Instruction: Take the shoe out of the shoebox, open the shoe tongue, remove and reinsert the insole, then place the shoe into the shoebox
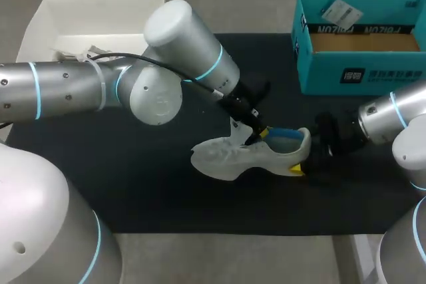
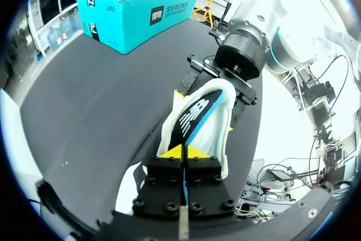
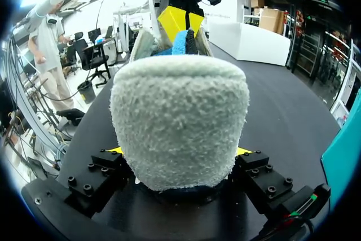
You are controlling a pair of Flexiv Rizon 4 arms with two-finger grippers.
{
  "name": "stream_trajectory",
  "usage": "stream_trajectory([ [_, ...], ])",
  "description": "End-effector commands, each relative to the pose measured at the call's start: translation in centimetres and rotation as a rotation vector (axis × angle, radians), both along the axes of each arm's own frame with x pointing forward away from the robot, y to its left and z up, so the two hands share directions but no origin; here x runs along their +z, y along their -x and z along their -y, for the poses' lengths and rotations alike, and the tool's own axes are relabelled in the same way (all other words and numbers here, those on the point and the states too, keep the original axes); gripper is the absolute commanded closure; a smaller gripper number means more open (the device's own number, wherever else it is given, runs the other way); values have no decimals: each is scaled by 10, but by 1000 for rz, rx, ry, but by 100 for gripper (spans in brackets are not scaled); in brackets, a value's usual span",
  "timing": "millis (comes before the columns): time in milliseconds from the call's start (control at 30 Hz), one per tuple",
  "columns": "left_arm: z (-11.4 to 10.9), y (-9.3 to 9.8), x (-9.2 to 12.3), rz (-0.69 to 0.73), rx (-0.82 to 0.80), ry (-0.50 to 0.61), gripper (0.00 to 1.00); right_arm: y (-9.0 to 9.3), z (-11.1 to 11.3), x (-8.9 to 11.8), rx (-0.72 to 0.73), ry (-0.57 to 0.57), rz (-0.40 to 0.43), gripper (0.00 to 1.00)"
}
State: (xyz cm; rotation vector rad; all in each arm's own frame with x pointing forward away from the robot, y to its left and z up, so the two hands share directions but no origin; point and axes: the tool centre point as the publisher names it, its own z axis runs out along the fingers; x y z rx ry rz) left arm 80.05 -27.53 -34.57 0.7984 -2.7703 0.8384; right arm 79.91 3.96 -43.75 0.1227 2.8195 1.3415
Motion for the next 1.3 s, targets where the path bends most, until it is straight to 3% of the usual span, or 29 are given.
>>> stream_trajectory([
  [33, -5, 1, 4, -22, -14, 74, 100, 3, -3, -4, -3, 4, 3, 100],
  [233, -8, 2, 16, -51, -8, 155, 100, 3, -3, -4, -3, 4, 3, 100],
  [633, 9, 8, 8, 96, -105, 27, 100, 3, -3, -4, -3, 4, 3, 100],
  [667, 10, 9, 7, 109, -106, 16, 99, 3, -3, -4, -3, 4, 3, 100],
  [700, 11, 10, 6, 123, -113, 12, 86, 3, -3, -4, -3, 4, 3, 100],
  [900, 17, 12, -4, 148, -120, -22, 77, 3, -3, -4, -3, 4, 3, 100],
  [1000, 18, 12, -5, 164, -120, -29, 80, 3, -3, -4, -3, 4, 3, 100],
  [1300, 21, 7, -16, 240, -130, -66, 76, 3, -3, -4, -3, 4, 3, 100],
])
